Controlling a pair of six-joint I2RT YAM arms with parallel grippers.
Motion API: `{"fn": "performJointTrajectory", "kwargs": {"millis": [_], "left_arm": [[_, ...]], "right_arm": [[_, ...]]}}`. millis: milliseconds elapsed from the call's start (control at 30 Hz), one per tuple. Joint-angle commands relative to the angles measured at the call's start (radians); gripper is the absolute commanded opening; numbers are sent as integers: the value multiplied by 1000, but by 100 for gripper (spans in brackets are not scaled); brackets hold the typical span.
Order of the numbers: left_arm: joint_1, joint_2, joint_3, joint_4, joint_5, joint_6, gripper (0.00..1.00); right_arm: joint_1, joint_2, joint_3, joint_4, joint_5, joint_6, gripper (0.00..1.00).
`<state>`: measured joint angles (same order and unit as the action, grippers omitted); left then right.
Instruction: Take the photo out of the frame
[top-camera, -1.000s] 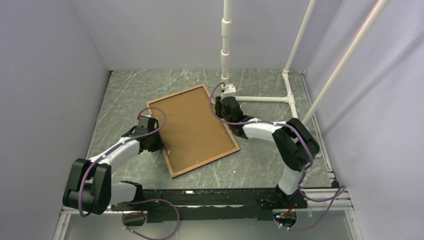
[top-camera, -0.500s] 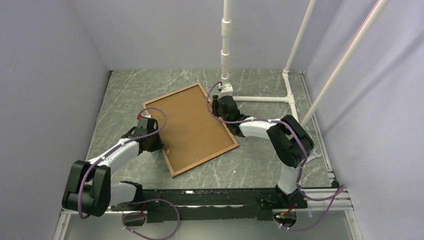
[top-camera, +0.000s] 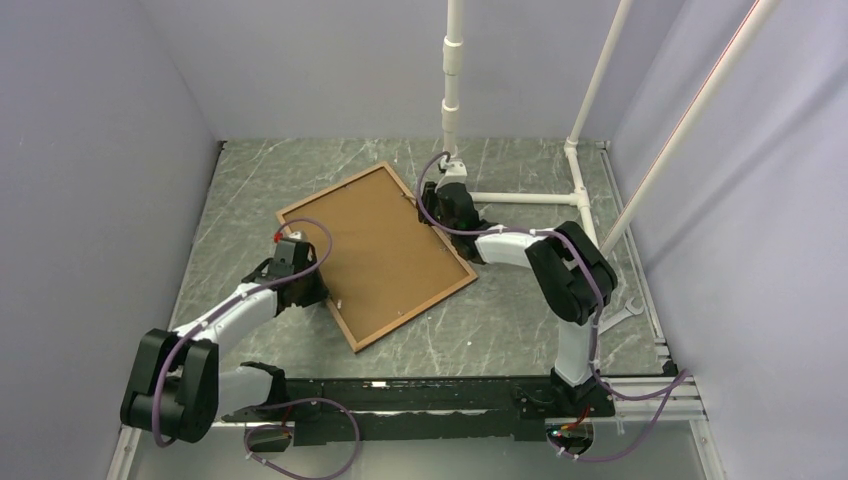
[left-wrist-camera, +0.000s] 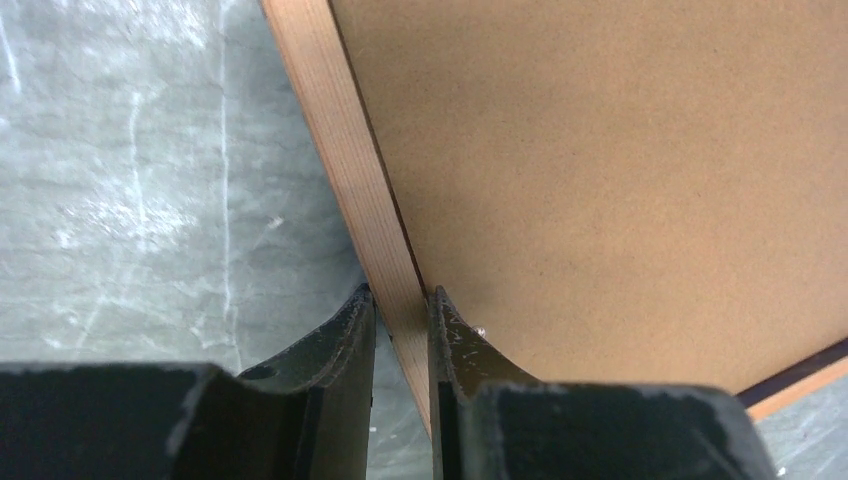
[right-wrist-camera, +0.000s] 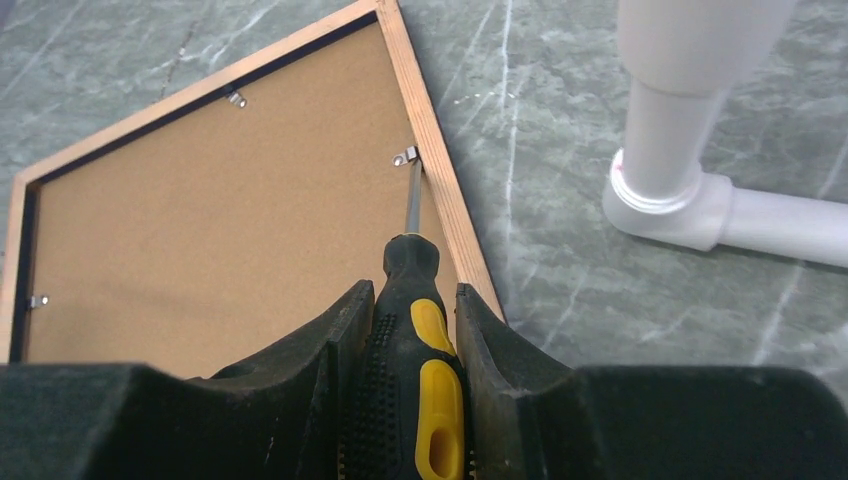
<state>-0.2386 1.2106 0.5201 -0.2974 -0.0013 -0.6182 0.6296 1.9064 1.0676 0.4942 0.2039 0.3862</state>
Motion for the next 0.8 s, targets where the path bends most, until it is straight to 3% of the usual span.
{"fn": "performJointTrajectory", "kwargs": {"millis": [0, 367, 567, 667, 767], "left_arm": [[-53, -78, -67, -31, 101, -55, 0], [-271, -137, -65, -15, 148, -216, 0], [-290, -238, -77, -112, 103, -276, 1], [-287, -272, -43, -211, 22, -262, 10], [-275, -291, 1, -288, -34, -238, 32]], "right_arm": [[0, 57, 89, -11, -128, 49, 0], [-1, 118, 207, -25, -330, 106, 0], [-1, 25, 136, -52, -321, 77, 0], [-1, -66, 89, -87, -287, 49, 0], [-2, -152, 71, -153, -286, 19, 0]]}}
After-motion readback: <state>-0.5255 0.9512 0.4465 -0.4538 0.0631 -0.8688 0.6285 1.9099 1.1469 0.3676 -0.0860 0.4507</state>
